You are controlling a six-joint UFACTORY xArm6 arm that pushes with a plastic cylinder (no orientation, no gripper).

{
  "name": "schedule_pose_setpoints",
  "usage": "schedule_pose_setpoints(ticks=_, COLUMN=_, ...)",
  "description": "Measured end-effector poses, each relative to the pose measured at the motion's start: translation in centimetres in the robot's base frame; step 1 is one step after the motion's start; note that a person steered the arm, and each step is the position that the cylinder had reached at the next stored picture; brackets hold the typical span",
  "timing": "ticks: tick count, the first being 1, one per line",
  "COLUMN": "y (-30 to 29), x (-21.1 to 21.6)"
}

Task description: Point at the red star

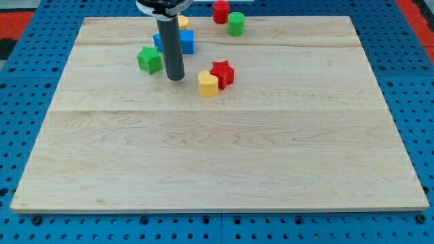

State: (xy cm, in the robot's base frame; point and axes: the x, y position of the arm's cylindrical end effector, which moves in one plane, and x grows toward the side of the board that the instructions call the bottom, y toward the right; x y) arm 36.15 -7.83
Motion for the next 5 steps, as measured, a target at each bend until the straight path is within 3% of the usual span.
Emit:
schedule_pose_setpoints(ticks=3, y=3.8, x=-2.1)
schedule_pose_setpoints(ticks=5, y=9.7, x=-3.8)
